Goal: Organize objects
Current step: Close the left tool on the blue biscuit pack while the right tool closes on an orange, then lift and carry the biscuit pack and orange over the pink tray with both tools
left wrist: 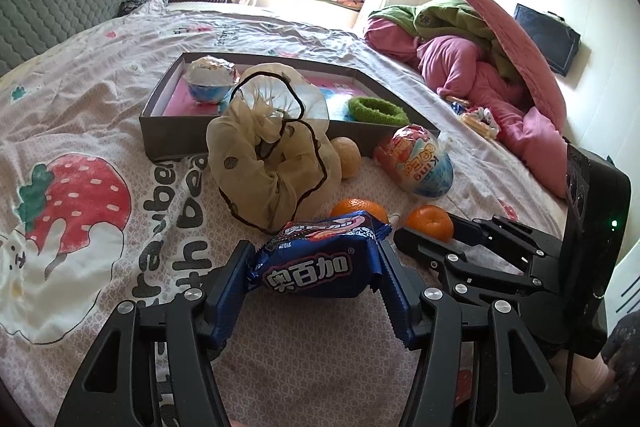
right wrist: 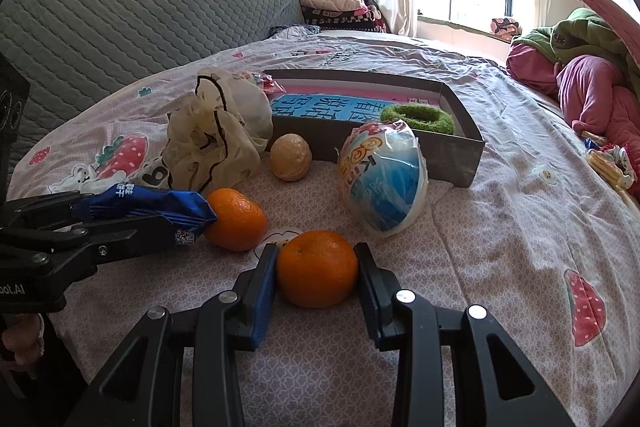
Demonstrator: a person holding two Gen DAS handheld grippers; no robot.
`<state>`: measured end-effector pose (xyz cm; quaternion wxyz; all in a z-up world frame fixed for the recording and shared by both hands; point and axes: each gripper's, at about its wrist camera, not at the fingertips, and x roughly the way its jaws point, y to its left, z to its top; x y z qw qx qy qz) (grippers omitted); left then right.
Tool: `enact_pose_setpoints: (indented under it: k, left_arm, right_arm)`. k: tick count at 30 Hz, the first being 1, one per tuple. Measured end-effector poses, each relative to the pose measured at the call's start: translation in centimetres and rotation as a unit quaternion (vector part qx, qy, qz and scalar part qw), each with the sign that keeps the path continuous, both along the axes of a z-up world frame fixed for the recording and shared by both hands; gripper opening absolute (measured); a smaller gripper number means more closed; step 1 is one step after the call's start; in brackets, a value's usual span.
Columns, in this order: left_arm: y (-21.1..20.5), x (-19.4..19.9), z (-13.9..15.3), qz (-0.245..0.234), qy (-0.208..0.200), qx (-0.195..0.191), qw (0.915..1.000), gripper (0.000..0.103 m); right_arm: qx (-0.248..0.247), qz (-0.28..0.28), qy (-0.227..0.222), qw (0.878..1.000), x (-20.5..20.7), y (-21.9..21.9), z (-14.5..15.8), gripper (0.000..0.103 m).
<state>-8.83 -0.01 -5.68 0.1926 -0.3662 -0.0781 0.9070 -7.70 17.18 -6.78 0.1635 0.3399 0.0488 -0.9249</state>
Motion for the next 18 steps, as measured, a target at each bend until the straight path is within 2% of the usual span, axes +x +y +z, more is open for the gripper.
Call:
enact_pose_setpoints:
  k: [18]
  left_arm:
    - [-1.3,0.0,0.5,0.006,-0.001,0.049,0.9988,0.059]
  right_arm:
    - [-0.007,0.002,0.015,1.000,0.3,0.1,0.6,0.038]
